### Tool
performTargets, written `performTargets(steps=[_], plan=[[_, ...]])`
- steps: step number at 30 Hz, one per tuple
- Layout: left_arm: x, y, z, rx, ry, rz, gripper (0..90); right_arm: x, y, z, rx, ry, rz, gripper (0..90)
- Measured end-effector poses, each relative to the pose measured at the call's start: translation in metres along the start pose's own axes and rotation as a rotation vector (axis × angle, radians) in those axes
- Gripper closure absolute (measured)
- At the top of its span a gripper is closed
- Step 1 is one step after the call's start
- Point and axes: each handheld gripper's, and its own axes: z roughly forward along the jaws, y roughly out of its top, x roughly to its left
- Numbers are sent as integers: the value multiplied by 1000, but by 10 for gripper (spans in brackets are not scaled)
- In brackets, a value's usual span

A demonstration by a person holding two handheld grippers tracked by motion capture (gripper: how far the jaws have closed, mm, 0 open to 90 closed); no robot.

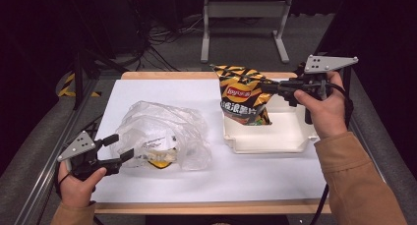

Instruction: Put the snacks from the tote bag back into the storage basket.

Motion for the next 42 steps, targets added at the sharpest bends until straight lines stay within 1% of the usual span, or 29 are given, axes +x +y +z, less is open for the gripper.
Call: performTargets(steps=[2,5,9,13,15,19,20,24,25,28,29,31,33,38,42], plan=[[-1,2,2,-7,6,-1,229,-5,-5,-1,3,0,6,899],[-4,3,2,5,6,-2,229,-12,-11,-1,16,8,5,899],[-5,2,-1,16,24,-11,228,-21,-19,-2,20,27,6,899],[-6,2,-2,12,51,-19,229,-30,-28,0,23,48,14,899],[-6,3,-1,11,60,-35,230,-33,-31,1,27,54,17,899],[-7,6,2,19,59,-44,228,-38,-35,4,39,61,16,899],[-8,6,3,27,60,-44,227,-40,-38,6,50,64,14,899],[-7,4,5,21,67,-62,228,-44,-43,10,54,78,16,899],[-6,3,3,20,74,-69,228,-46,-46,13,58,87,19,898],[-6,1,0,12,85,-72,228,-49,-50,17,66,99,19,899],[-6,0,-3,8,89,-74,229,-52,-53,21,73,113,28,899],[-5,-1,-7,2,96,-79,229,-53,-55,23,73,120,35,899],[-4,-3,-11,-2,99,-80,228,-57,-59,28,90,125,42,899],[-3,-5,-13,6,91,-90,228,-62,-67,34,102,136,50,899],[-3,-4,-13,7,91,-88,227,-67,-71,37,109,140,63,899]])
